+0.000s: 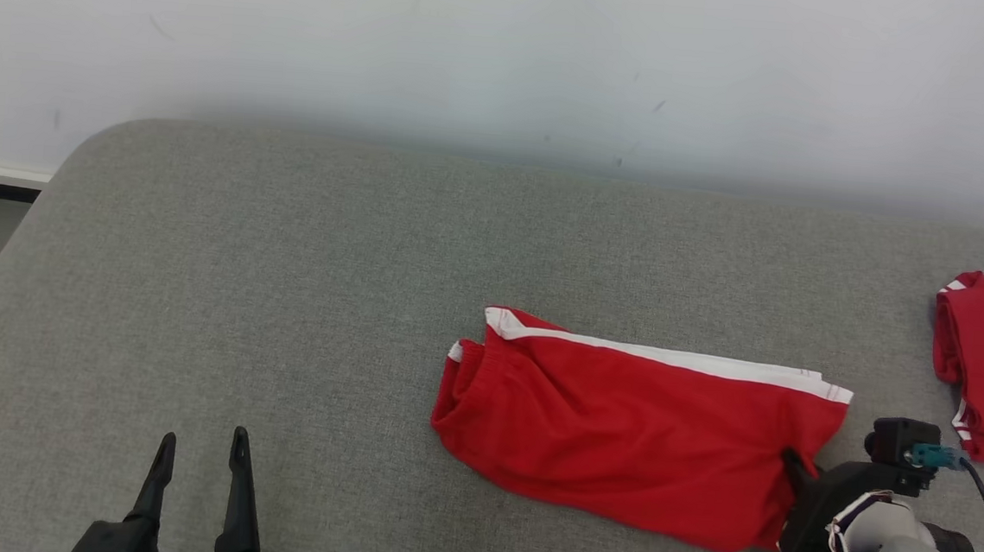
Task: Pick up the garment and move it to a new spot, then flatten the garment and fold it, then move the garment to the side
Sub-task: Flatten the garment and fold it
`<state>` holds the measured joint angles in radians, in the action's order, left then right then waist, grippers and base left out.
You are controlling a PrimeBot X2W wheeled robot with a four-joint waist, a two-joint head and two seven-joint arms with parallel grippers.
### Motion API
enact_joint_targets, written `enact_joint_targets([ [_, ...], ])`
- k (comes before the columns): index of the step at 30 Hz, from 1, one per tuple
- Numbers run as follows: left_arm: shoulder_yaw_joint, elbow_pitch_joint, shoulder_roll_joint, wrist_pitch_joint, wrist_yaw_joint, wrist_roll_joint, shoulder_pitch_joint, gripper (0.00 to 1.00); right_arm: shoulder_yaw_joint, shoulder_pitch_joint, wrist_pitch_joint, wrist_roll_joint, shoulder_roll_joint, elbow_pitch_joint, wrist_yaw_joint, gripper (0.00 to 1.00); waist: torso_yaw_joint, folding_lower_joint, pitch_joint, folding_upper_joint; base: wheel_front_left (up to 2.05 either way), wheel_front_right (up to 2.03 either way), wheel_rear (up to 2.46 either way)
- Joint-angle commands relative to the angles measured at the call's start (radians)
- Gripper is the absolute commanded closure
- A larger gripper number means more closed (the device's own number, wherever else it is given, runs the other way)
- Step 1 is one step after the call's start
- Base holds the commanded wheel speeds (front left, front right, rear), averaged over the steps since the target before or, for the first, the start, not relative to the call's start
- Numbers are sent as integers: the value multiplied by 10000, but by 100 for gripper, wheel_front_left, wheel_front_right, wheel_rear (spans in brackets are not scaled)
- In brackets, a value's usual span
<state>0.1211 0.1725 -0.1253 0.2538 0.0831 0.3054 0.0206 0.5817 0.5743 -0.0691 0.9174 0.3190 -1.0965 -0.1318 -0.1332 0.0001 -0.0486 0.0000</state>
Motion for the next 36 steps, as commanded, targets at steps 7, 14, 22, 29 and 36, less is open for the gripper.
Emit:
enact_joint_targets([
  [7, -21, -119, 72, 87, 141, 23, -231, 0, 96, -16, -225, 40, 795, -315, 25, 100, 233, -1, 217, 0, 0, 0, 0],
  [14, 32, -11, 58, 78, 83, 138, -269, 0, 531, 271, -291, -125, 987, 242, 25, 100, 443, -1, 334, 0, 0, 0, 0],
  [22, 133, 232, 84, 88, 16, 199, -266, 0, 1235, 432, 182, 39, 604, 1907, 25, 100, 460, -1, 629, 0, 0, 0, 0],
  [29, 231, 358, 172, 99, -15, 283, -304, 0, 1391, 707, 1298, 559, 55, 2987, 25, 100, 298, -1, 721, 0, 0, 0, 0],
  [36, 454, 626, 323, 110, -107, 306, -75, 0, 1219, 1094, 2119, 804, -893, 2646, 25, 100, -33, -1, 744, 0, 0, 0, 0],
])
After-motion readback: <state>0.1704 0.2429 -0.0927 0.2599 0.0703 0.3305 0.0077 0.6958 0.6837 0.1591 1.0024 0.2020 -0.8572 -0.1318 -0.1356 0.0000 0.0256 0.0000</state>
